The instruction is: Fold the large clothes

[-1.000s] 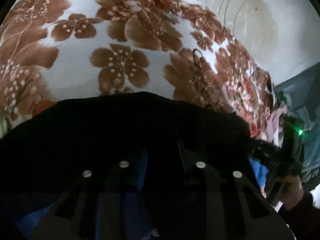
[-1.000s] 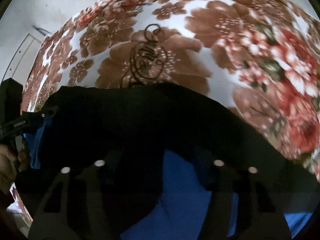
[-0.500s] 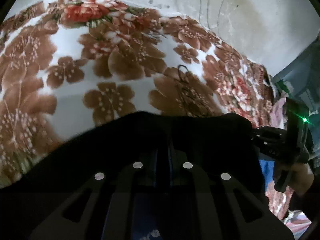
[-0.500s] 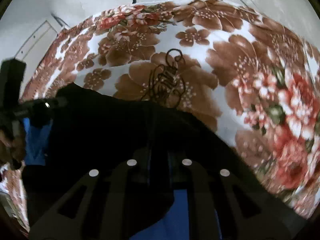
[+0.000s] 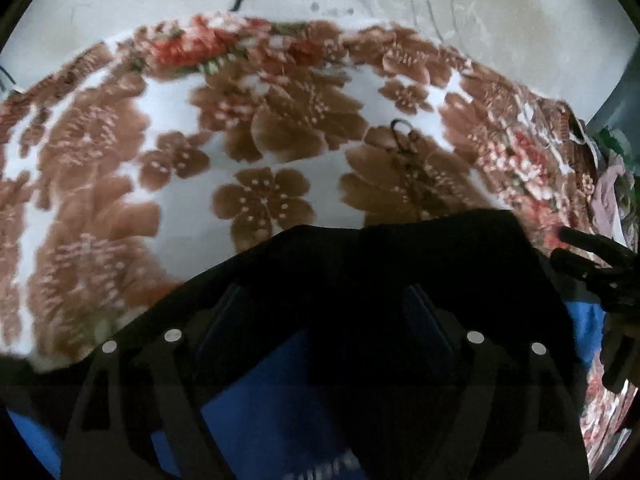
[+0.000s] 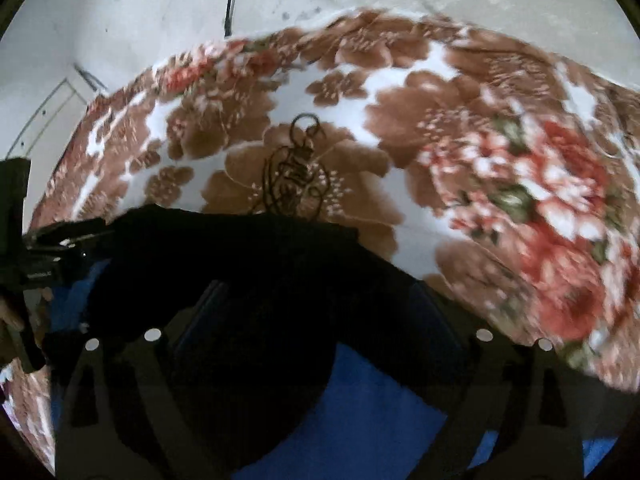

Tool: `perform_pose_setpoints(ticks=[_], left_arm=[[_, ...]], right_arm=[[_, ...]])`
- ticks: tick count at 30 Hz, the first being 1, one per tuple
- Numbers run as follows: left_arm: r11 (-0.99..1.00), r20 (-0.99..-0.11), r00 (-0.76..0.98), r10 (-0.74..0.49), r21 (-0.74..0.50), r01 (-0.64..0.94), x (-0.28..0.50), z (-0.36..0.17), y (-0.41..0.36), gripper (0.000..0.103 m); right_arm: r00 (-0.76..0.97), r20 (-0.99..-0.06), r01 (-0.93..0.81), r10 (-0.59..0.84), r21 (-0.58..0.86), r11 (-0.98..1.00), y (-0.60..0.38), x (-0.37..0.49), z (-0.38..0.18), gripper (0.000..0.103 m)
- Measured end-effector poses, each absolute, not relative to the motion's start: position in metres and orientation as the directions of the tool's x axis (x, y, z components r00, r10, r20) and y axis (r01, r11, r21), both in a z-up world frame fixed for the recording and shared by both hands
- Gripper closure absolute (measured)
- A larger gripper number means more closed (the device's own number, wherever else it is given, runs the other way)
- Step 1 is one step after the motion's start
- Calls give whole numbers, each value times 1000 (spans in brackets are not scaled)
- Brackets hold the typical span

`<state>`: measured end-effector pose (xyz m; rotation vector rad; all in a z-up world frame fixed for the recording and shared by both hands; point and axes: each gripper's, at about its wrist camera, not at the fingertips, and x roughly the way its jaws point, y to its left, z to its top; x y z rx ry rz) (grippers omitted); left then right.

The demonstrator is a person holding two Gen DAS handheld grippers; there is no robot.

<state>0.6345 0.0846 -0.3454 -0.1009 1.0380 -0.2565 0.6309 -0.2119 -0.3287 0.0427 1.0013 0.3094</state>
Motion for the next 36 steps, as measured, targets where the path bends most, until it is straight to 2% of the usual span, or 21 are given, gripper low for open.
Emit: perform_pose_setpoints(ticks=[3, 5, 8, 13, 18, 23, 29, 33, 36], left_arm=[[970, -801, 548, -241, -190, 148, 609, -308, 86, 15], [971, -787, 568, -240, -196, 139, 596, -301, 80, 12], [976, -816, 535, -217, -168, 139, 580, -327, 58, 12], [992, -861, 497, -105, -58, 110, 559, -384, 35, 12], [988, -884, 466, -42, 32, 150, 552, -421, 30, 10], [985, -895, 442, -60, 19, 173, 545, -401, 37, 11], [988, -836, 546, -58, 30, 151, 480, -322, 78, 6], [999, -828, 560, -9, 21, 47, 423, -299, 145, 6], [995, -833, 551, 52, -5, -101, 378, -301, 226, 6]], right_arm=[[494, -796, -246, 350, 258, 934, -195, 613, -306, 7], [470, -818, -265, 333, 228, 937, -170, 602, -312, 7], [418, -881, -269, 223, 115, 956, -147, 591, -345, 7], [388, -919, -261, 70, -36, 965, -147, 573, -403, 7], [397, -918, -264, 28, -85, 961, -165, 558, -436, 5], [425, -904, -280, -44, -178, 943, -161, 546, -405, 6], [457, -889, -253, 31, -97, 963, -138, 508, -333, 6], [445, -891, -269, 91, -36, 962, -97, 463, -310, 5], [434, -893, -289, 118, -14, 957, -63, 435, -309, 5]])
